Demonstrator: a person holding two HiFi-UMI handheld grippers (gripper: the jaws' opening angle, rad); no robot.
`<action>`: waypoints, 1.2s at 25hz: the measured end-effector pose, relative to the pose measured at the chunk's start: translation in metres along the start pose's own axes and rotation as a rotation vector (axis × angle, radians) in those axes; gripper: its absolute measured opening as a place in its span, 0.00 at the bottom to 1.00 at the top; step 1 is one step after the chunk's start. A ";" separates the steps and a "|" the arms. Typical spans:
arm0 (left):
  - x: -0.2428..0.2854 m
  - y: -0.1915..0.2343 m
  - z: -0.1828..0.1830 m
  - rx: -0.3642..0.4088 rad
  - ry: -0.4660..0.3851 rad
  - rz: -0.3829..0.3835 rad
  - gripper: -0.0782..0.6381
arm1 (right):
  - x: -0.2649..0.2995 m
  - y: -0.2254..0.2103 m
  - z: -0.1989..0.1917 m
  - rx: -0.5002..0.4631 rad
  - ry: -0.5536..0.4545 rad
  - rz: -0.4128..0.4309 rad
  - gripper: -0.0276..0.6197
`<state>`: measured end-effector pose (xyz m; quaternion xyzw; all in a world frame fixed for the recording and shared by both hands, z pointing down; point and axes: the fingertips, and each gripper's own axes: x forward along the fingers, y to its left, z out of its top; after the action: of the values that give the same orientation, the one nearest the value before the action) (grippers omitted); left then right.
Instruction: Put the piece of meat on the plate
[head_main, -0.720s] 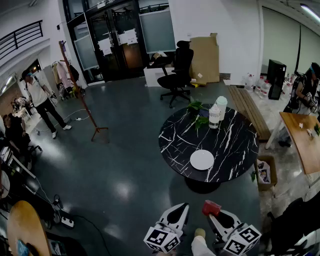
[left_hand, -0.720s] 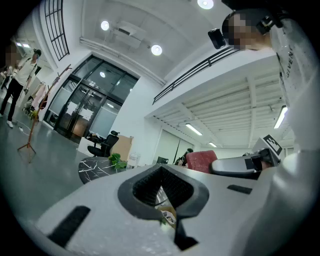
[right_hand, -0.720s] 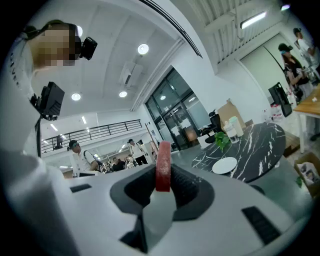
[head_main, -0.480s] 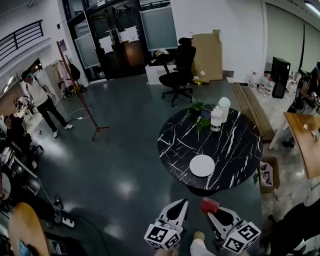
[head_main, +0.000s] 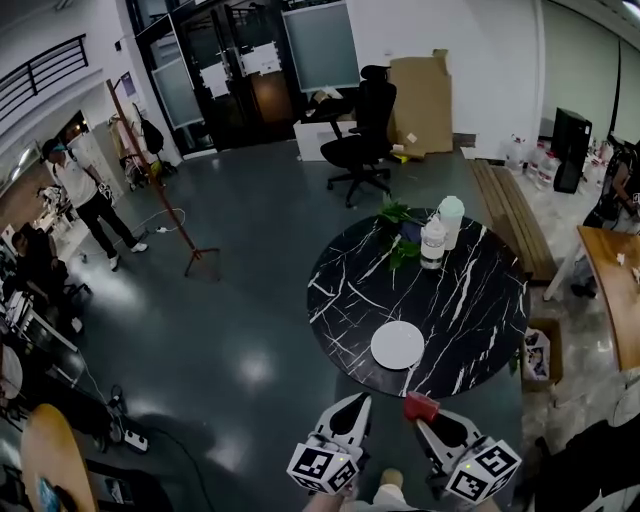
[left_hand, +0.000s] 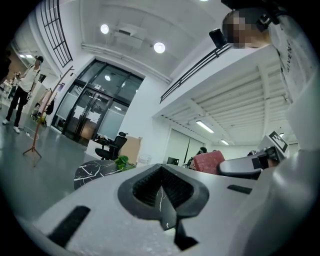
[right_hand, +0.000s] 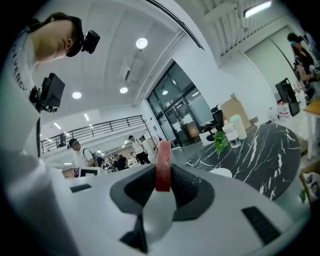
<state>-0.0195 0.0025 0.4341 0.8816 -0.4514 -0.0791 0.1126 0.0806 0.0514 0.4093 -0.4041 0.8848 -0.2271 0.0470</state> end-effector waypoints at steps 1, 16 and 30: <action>0.003 0.001 -0.002 0.000 0.000 0.002 0.12 | 0.002 -0.004 -0.001 0.002 0.005 0.003 0.18; 0.047 0.056 -0.039 -0.047 0.064 0.075 0.12 | 0.058 -0.063 -0.013 0.062 0.090 -0.012 0.18; 0.131 0.155 -0.076 -0.074 0.110 0.113 0.12 | 0.166 -0.150 -0.060 0.136 0.375 -0.090 0.18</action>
<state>-0.0459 -0.1820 0.5440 0.8531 -0.4902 -0.0409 0.1740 0.0574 -0.1343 0.5453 -0.3897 0.8417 -0.3596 -0.1017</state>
